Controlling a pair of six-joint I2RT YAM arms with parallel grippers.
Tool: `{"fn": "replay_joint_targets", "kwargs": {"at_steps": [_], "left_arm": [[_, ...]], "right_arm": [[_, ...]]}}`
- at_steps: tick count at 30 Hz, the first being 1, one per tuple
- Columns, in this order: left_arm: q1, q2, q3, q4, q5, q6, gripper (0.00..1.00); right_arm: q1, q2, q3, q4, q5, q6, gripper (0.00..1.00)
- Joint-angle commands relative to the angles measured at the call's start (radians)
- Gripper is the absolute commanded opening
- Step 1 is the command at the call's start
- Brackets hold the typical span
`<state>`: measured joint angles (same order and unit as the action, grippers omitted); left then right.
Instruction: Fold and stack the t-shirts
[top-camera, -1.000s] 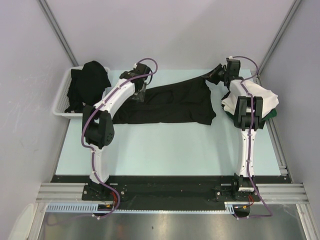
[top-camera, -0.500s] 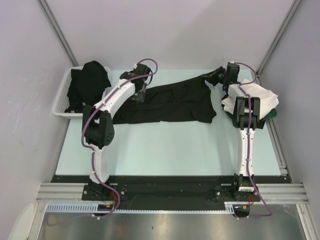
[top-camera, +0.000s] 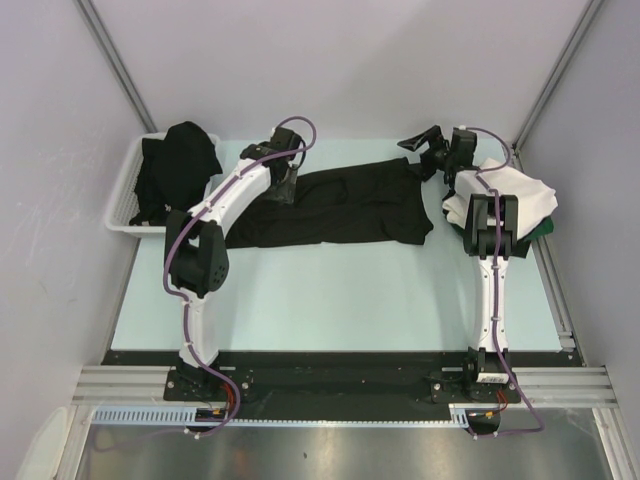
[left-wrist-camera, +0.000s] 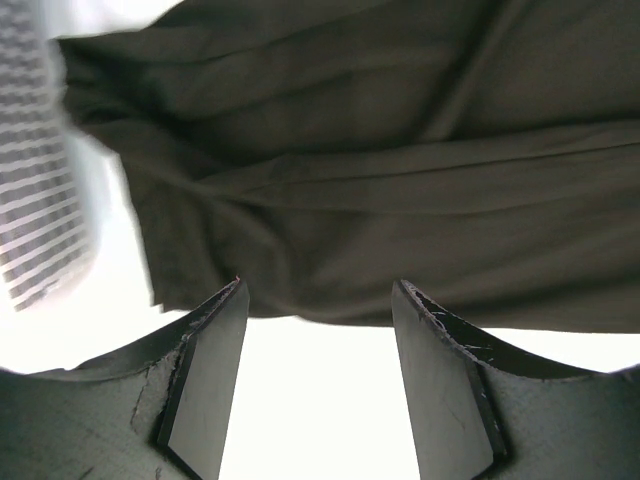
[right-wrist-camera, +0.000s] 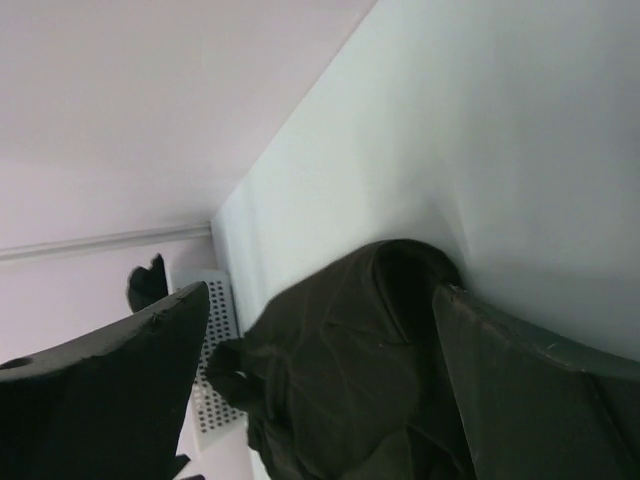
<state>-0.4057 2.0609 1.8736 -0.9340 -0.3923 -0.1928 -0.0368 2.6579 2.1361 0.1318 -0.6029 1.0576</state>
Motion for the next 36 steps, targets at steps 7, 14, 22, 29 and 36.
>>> {"fn": "replay_joint_targets", "kwargs": {"at_steps": [7, 14, 22, 29, 36], "left_arm": [[-0.018, 0.057, 0.007, 0.352, 0.465, -0.145, 0.64], [-0.028, 0.200, 0.088, 0.511, 0.624, -0.221, 0.64], [-0.047, 0.346, 0.214, 0.563, 0.679, -0.237, 0.64], [-0.048, 0.383, 0.245, 0.629, 0.705, -0.258, 0.65], [-0.058, 0.438, 0.276, 0.640, 0.715, -0.274, 0.63]], "right_arm": [[0.034, -0.366, -0.120, -0.265, 0.070, -0.440, 1.00], [0.063, -0.559, -0.315, -0.357, 0.104, -0.527, 1.00], [0.066, -0.677, -0.484, -0.416, 0.115, -0.577, 1.00], [0.060, -0.705, -0.502, -0.474, 0.120, -0.619, 1.00], [0.060, -0.725, -0.530, -0.488, 0.115, -0.628, 1.00]]}}
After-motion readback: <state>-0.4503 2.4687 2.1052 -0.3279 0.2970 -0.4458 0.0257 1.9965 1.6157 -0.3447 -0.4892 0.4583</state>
